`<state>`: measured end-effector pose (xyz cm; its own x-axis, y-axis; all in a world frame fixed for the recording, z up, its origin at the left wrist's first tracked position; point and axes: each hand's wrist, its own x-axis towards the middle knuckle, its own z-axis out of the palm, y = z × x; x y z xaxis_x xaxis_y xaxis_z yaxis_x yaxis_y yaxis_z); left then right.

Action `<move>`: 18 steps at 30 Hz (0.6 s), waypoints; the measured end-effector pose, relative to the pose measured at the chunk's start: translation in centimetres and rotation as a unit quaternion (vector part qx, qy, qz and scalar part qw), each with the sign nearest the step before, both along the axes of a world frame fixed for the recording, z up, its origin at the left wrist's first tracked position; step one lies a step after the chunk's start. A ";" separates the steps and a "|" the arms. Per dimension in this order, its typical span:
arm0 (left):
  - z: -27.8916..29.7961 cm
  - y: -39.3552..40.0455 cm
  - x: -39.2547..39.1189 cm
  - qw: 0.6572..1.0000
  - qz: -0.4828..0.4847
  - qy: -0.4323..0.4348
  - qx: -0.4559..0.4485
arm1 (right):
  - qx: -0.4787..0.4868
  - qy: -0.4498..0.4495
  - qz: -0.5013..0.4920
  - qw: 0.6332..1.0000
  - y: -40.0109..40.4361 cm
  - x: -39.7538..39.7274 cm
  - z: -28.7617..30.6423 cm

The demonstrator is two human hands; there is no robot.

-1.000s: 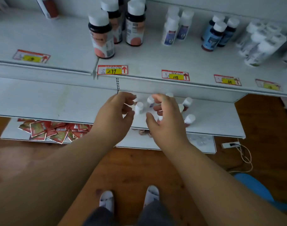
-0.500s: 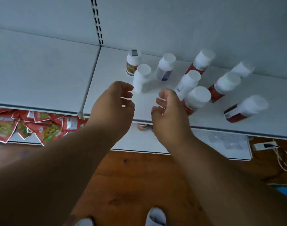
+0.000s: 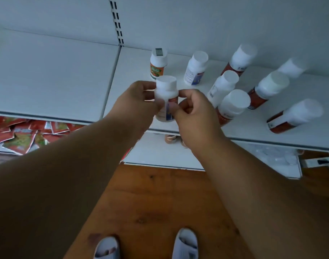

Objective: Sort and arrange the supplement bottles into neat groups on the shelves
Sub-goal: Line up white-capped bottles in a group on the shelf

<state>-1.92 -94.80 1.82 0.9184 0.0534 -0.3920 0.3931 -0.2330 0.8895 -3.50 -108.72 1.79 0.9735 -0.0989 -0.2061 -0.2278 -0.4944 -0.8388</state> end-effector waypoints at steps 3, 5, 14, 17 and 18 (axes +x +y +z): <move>6.3 1.1 -4.0 0.998 0.021 0.035 -0.055 | 0.034 0.016 -0.006 0.999 0.4 -4.3 6.0; 11.7 1.8 -7.2 0.996 0.024 0.035 -0.073 | 0.072 0.024 0.007 0.997 0.7 -7.0 11.3; 30.8 4.1 -15.6 0.990 -0.098 0.013 -0.096 | 0.090 -0.006 0.055 0.994 0.4 -15.6 31.6; 35.2 4.1 -15.6 0.981 -0.172 -0.011 -0.083 | 0.106 -0.026 0.038 0.993 -0.4 -15.9 35.2; 36.6 3.9 -15.2 0.979 -0.193 -0.028 -0.057 | 0.106 -0.033 0.035 0.993 -0.8 -15.5 36.4</move>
<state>-17.17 -90.94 38.41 0.8819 -0.3423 -0.3241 0.2456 -0.2531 0.9358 -18.96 -109.50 38.19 0.9886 0.0074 -0.1504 -0.1402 -0.3179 -0.9377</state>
